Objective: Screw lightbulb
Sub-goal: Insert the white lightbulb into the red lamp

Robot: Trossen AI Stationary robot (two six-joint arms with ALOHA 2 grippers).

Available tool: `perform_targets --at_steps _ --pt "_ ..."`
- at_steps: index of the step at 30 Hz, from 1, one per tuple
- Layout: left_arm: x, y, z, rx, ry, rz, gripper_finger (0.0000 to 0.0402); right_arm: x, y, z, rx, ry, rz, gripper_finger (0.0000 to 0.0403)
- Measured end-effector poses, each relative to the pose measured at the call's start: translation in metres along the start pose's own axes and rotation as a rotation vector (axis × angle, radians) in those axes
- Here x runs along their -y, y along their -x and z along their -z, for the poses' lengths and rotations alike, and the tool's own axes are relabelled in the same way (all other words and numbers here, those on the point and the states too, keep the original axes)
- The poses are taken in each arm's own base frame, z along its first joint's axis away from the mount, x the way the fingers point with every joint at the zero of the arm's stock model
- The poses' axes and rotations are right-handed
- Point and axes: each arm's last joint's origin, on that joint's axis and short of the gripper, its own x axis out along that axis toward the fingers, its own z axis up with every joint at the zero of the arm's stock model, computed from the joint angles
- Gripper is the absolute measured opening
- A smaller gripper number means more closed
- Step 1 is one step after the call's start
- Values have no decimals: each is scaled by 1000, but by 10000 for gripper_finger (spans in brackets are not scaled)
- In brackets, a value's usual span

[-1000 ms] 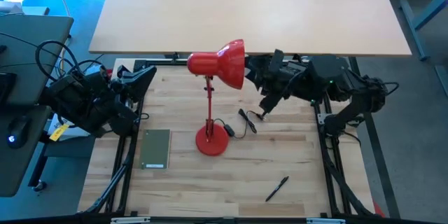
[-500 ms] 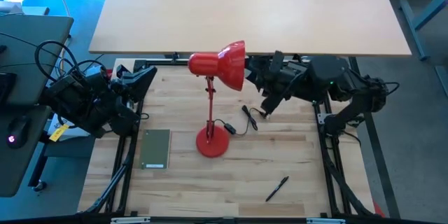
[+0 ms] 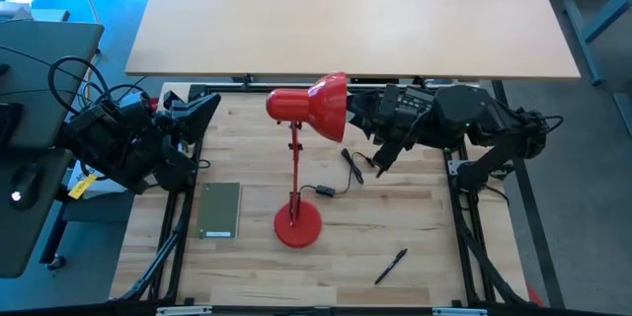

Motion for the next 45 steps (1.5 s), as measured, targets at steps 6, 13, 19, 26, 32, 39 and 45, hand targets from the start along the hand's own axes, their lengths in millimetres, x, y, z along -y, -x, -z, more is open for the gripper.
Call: perform_targets --at_steps 6,13,19,26,32,39,45 --pt "0 0 -1 1 -24 0 0 -1 -1 0 -15 28 -7 292" --pt "0 0 -1 4 -18 1 0 -3 -2 -1 -18 1 -19 317" --pt "-1 0 -2 6 -8 2 0 4 -1 -2 -24 -67 47 323" --pt "-2 0 -4 8 -3 1 0 7 5 -4 -28 -130 54 323" --pt "-3 1 -5 9 1 1 0 3 5 -2 -106 -123 12 323" --pt "-3 0 -5 8 1 -1 0 -2 10 -8 -82 -77 -43 323" --pt "-3 0 -5 8 -16 -1 0 3 21 -7 -58 -99 -31 323"
